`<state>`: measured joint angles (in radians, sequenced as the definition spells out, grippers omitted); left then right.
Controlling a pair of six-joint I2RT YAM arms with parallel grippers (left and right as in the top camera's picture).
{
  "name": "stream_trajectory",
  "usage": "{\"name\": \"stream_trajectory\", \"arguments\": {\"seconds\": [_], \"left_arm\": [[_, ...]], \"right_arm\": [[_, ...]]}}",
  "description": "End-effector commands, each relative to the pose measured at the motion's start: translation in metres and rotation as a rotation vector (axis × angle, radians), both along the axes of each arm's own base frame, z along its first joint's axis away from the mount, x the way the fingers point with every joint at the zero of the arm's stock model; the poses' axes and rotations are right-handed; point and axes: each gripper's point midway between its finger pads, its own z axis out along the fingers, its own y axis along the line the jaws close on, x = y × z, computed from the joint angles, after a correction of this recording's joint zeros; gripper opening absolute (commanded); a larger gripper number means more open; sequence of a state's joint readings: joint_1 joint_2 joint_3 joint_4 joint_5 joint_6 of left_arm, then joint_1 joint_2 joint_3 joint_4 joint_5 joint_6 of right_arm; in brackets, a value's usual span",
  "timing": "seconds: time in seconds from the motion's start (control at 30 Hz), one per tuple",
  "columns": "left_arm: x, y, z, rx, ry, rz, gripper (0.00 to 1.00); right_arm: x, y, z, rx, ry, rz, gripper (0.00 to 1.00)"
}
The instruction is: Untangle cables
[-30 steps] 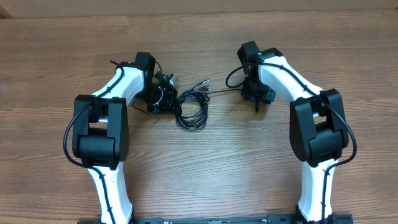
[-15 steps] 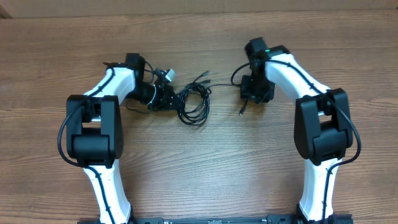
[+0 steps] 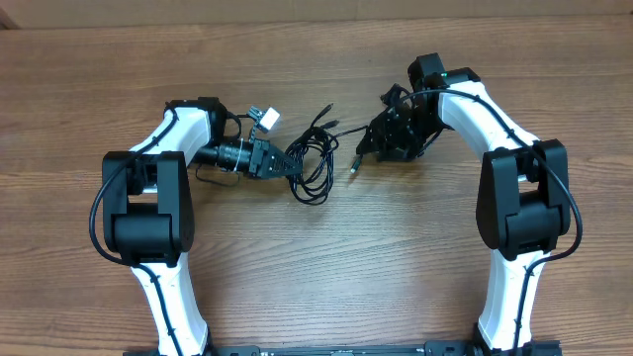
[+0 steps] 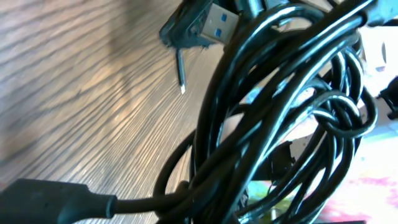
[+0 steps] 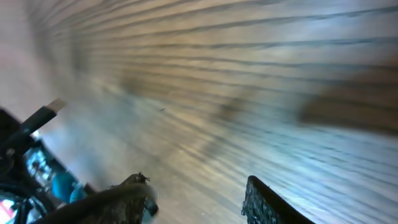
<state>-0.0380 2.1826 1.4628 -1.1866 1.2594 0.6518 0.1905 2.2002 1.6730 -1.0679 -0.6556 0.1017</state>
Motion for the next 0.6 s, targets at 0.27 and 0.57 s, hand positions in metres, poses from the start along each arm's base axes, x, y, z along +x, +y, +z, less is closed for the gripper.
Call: {"name": "stream_trajectory", "arguments": {"seconds": [0.27, 0.57], "left_arm": [[-0.007, -0.018, 0.017, -0.190, -0.468, -0.124, 0.04], [-0.006, -0.027, 0.006, -0.158, -0.535, -0.179, 0.04]], "right_arm": [[0.006, 0.012, 0.021, 0.107, -0.134, 0.134, 0.51], [0.016, 0.014, 0.022, 0.114, -0.200, 0.147, 0.24]]}}
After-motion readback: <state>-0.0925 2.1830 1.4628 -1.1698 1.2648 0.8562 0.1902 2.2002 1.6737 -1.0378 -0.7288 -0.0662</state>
